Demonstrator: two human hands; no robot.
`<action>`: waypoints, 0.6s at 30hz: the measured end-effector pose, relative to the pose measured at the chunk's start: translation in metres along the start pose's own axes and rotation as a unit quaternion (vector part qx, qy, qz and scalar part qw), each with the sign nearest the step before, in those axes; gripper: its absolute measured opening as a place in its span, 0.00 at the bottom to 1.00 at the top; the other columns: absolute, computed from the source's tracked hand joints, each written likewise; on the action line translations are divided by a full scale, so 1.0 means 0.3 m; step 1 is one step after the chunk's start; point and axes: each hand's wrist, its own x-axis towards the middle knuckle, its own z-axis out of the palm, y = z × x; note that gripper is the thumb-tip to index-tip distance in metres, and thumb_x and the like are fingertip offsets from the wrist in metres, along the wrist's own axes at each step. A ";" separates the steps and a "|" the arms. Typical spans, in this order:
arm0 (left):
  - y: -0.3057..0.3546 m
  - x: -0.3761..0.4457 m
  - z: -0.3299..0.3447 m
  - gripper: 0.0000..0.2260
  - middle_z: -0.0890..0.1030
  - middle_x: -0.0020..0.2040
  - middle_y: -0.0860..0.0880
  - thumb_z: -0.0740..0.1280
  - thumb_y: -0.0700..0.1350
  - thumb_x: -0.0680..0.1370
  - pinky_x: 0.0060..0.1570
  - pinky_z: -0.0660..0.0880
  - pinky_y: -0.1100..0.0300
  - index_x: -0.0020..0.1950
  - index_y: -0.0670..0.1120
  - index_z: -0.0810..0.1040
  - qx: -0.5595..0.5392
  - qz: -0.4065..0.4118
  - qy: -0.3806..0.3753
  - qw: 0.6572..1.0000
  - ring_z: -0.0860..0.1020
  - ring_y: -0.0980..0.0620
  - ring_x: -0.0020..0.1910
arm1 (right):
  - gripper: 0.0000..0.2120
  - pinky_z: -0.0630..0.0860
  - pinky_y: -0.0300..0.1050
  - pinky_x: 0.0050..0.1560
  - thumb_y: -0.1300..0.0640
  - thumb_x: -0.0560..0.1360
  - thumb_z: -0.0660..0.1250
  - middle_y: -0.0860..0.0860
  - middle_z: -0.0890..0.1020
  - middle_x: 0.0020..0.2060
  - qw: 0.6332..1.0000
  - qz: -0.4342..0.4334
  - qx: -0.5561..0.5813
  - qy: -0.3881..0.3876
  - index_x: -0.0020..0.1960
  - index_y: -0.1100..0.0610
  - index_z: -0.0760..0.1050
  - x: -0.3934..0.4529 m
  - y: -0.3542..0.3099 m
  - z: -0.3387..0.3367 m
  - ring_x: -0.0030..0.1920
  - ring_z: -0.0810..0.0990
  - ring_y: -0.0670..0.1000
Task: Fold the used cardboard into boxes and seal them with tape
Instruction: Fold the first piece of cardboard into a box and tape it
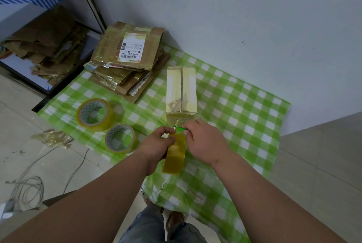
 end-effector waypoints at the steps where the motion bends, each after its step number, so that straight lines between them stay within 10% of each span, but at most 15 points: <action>1: -0.003 -0.001 0.000 0.06 0.79 0.42 0.43 0.67 0.40 0.80 0.37 0.70 0.55 0.54 0.50 0.78 0.006 0.006 0.003 1.000 0.72 0.46 0.41 | 0.12 0.75 0.52 0.48 0.53 0.83 0.54 0.52 0.77 0.50 1.000 -0.001 -0.001 0.000 0.59 0.55 0.74 0.002 -0.005 0.001 0.48 0.77 0.56; 18: -0.004 0.011 0.002 0.11 0.77 0.40 0.42 0.67 0.38 0.75 0.41 0.66 0.51 0.44 0.55 0.81 0.028 0.017 0.016 0.999 0.69 0.45 0.40 | 0.11 0.76 0.51 0.46 0.54 0.81 0.57 0.54 0.76 0.51 0.998 0.033 -0.050 -0.001 0.60 0.55 0.74 0.040 -0.040 0.015 0.49 0.78 0.58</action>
